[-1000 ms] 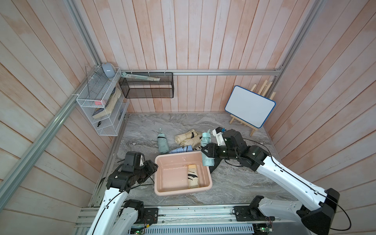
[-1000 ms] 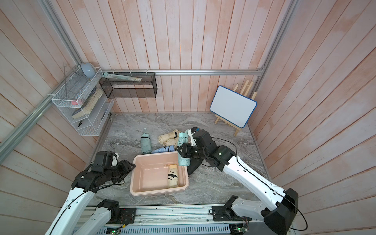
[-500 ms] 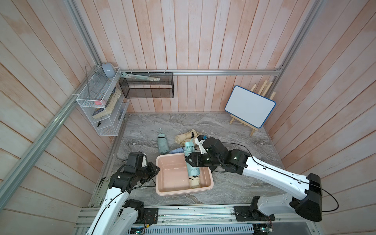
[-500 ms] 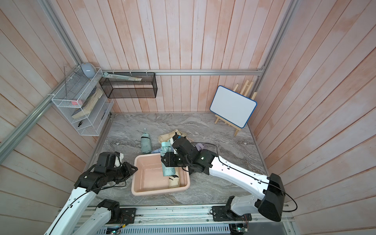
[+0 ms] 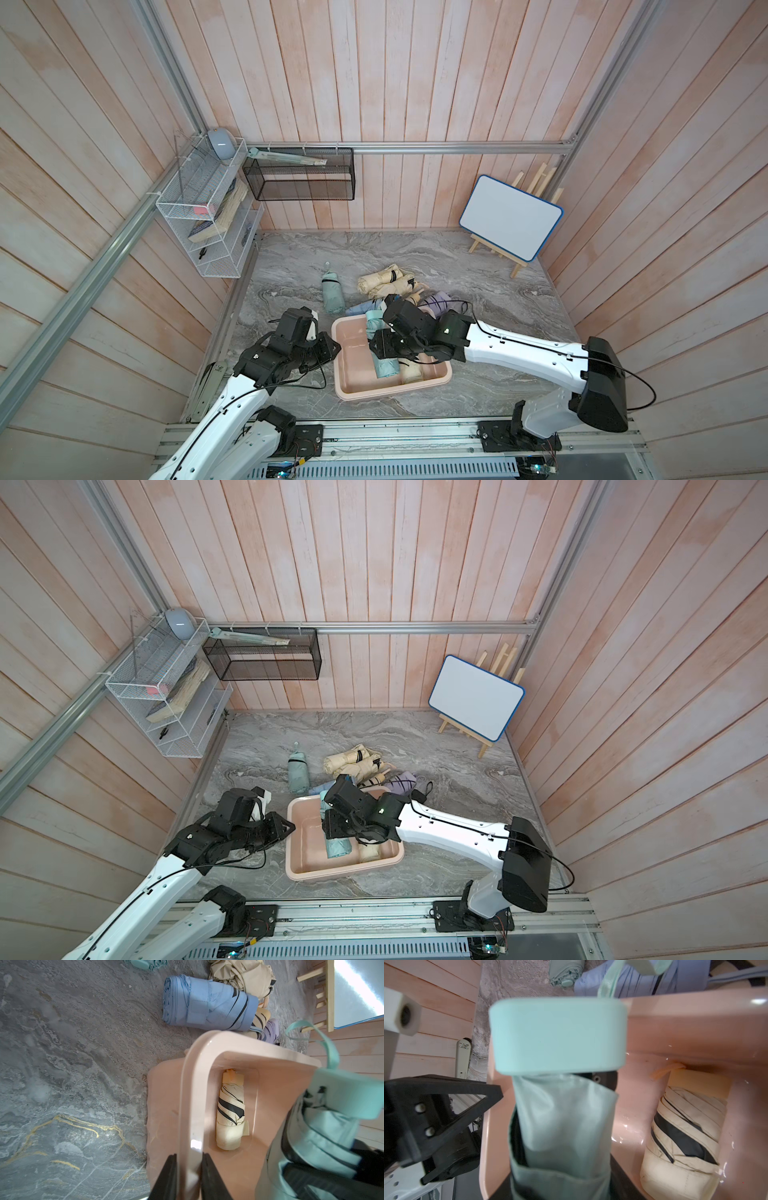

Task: Put the umbrella into the storage box
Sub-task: Place the umbrella in the storage box.

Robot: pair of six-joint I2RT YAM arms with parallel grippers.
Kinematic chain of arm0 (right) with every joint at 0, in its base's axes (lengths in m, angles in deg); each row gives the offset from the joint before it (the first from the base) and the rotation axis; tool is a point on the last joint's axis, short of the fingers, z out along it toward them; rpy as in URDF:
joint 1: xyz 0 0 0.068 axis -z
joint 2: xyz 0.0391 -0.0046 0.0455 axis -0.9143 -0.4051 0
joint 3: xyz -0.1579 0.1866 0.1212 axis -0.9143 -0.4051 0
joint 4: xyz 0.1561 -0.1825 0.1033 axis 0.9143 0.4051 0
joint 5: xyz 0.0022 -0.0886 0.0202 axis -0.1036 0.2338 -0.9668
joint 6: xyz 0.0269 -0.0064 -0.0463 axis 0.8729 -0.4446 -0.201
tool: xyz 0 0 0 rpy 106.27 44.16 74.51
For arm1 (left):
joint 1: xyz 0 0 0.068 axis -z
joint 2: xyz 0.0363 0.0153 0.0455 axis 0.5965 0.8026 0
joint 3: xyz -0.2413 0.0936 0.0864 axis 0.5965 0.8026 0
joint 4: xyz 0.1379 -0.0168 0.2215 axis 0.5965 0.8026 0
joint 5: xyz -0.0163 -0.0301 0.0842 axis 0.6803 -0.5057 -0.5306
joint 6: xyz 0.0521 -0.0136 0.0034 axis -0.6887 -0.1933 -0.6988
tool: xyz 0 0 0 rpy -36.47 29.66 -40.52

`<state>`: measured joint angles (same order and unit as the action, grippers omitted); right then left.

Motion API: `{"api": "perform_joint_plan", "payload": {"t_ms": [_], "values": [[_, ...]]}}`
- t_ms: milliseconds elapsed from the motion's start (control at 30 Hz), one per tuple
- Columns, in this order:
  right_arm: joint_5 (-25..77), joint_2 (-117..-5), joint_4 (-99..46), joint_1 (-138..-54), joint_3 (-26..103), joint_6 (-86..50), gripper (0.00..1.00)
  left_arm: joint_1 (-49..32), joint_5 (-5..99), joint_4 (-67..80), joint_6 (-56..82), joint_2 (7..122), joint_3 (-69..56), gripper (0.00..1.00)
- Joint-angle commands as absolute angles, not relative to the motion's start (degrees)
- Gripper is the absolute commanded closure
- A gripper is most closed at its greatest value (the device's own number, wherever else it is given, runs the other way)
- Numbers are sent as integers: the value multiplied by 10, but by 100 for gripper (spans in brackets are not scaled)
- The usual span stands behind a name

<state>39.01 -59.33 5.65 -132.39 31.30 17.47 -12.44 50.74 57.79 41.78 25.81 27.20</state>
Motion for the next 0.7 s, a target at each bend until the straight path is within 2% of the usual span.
{"api": "perform_joint_plan", "payload": {"t_ms": [0, 400, 667], "values": [[444, -611, 86, -1336, 332, 198, 55, -119, 497, 575, 431, 261, 270, 77], [530, -680, 70, -1359, 293, 263, 55, -117, 493, 581, 429, 268, 274, 77], [539, -736, 46, -1361, 284, 259, 52, -117, 488, 576, 421, 279, 269, 77]]}}
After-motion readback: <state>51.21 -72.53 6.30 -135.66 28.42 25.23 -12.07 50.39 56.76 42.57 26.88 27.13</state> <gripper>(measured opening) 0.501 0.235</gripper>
